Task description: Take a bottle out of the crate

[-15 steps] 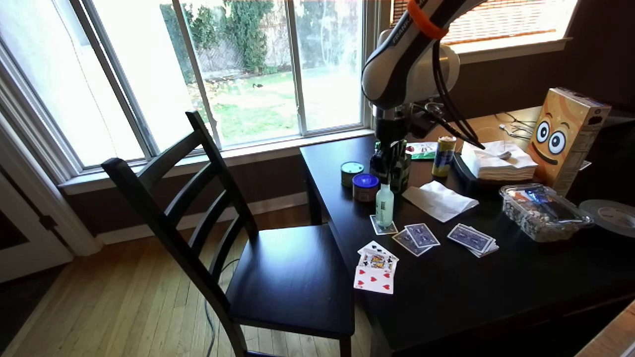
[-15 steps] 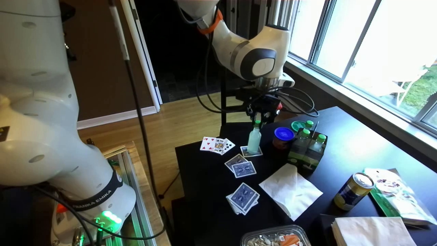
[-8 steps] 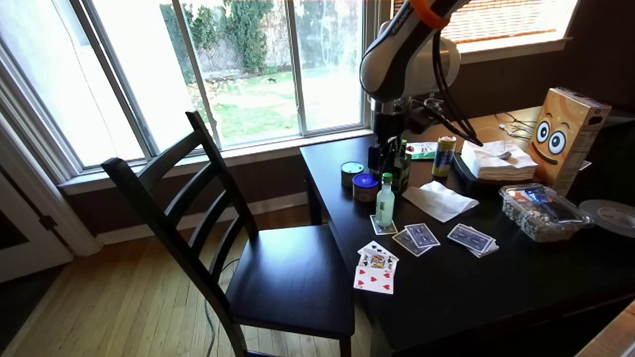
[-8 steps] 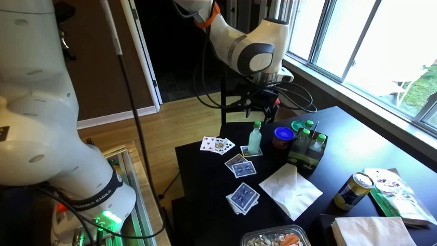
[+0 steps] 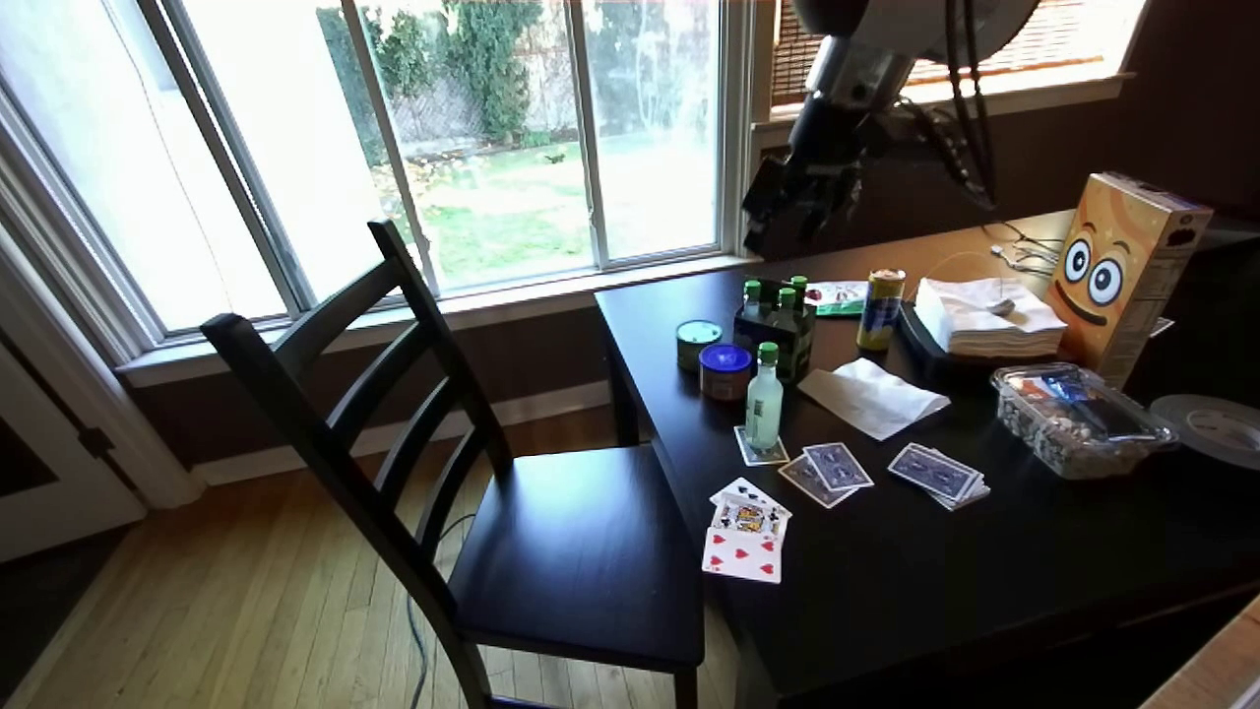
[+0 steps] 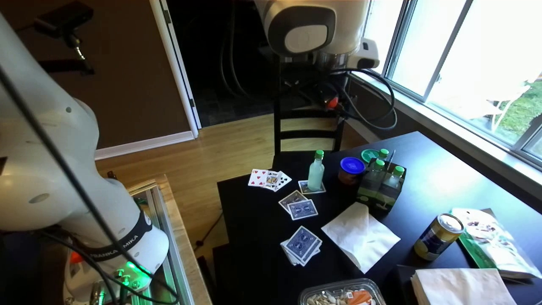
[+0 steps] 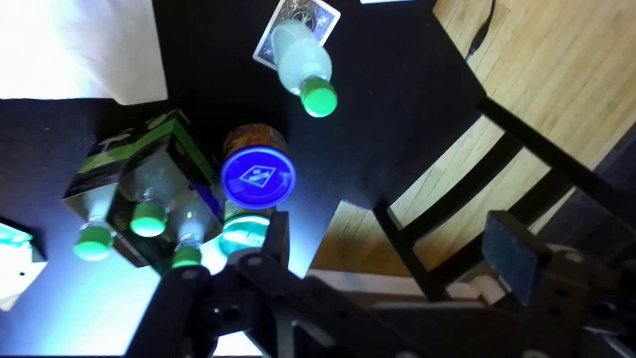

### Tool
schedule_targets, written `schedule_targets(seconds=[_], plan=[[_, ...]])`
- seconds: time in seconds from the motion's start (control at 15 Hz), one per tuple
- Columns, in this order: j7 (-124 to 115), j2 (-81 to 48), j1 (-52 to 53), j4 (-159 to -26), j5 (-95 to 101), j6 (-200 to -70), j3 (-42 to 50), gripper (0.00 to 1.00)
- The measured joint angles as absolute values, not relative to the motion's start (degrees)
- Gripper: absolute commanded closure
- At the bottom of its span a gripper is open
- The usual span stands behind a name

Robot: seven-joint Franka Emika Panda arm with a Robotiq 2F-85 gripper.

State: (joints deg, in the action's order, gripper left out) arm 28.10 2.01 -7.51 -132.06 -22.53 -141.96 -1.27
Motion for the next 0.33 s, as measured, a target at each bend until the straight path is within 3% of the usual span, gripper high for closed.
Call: schedule_targets(seconds=[0.33], plan=[[28.12, 10.68, -9.77, -134.64, -24.97, -139.85, 9.16, 0.0]])
